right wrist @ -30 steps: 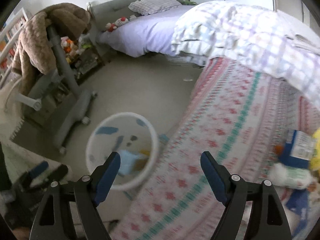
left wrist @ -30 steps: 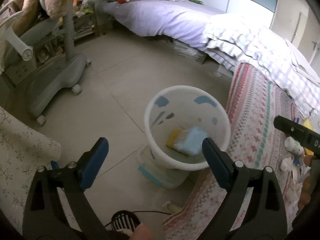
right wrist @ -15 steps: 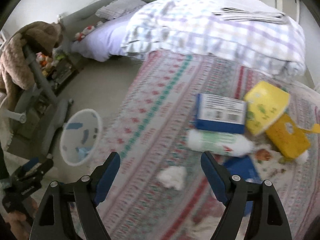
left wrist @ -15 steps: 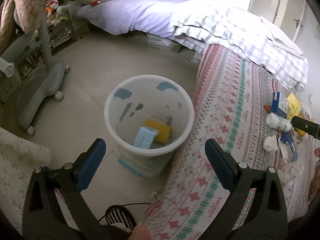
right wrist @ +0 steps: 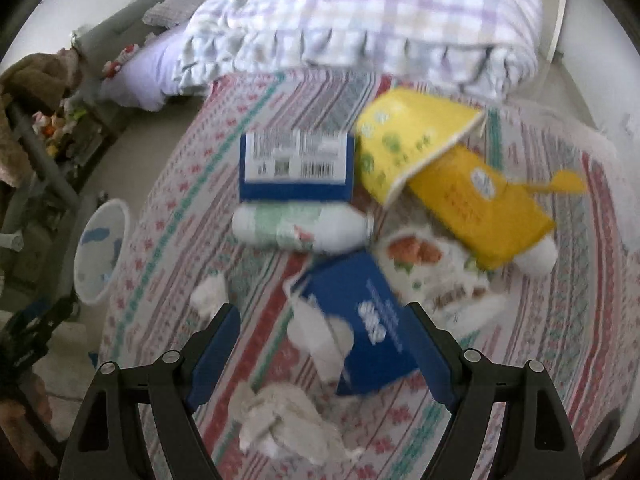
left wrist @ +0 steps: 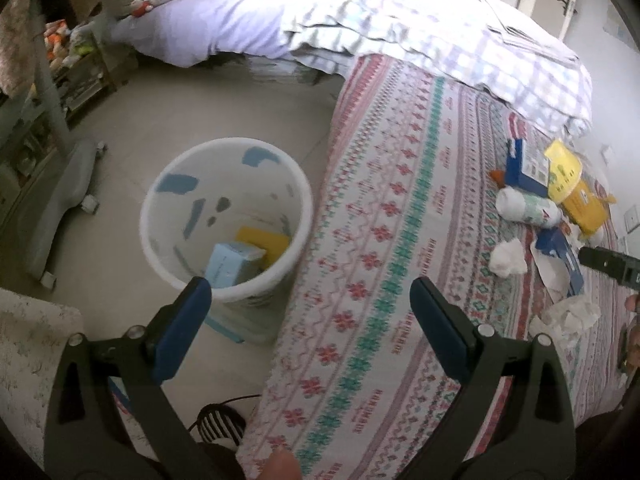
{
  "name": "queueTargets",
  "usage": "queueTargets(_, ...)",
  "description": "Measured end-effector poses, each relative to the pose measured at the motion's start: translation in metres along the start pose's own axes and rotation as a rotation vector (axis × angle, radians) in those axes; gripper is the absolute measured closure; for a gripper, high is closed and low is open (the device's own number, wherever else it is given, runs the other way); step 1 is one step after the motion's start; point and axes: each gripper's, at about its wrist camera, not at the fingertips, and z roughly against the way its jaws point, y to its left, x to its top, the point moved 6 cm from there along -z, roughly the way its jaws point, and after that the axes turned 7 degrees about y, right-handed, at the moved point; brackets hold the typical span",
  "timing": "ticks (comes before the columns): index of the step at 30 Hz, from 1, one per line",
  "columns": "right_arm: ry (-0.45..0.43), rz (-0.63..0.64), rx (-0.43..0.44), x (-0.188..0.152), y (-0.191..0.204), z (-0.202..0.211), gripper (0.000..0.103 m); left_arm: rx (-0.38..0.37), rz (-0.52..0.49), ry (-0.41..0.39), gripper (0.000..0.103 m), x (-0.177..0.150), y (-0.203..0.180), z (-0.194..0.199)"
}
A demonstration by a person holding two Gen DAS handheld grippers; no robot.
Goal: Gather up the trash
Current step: 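Move both open tools back toward the trash pile on the bed, then grasp the crumpled white paper with the right tool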
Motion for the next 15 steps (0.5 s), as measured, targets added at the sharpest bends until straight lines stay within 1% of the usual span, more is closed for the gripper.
queueTargets(2,0.021,0.011,0.025,-0.008,0.004,-0.001,0.019,-0.004,-0.016,0.006,0.004,-0.002,-0.006,-0.001)
queueTargets(6,0.050,0.055,0.042,-0.028,0.013,-0.002,0.019,-0.003,-0.051,0.021,0.004,-0.007,-0.016,-0.003)
queueTargets(10,0.076,0.076,0.025,-0.046,0.019,-0.009,0.019,0.001,-0.064,0.030,0.004,-0.010,-0.019,-0.005)
queueTargets(13,0.089,0.065,0.010,-0.052,0.016,-0.015,0.020,0.001,-0.066,0.036,0.004,-0.011,-0.022,-0.007)
queueTargets(14,0.091,0.060,0.009,-0.053,0.014,-0.017,0.022,0.001,-0.069,0.039,0.004,-0.011,-0.023,-0.007)
queueTargets(15,0.096,0.053,0.010,-0.054,0.012,-0.019,0.028,0.000,-0.071,0.039,0.004,-0.012,-0.024,-0.008)
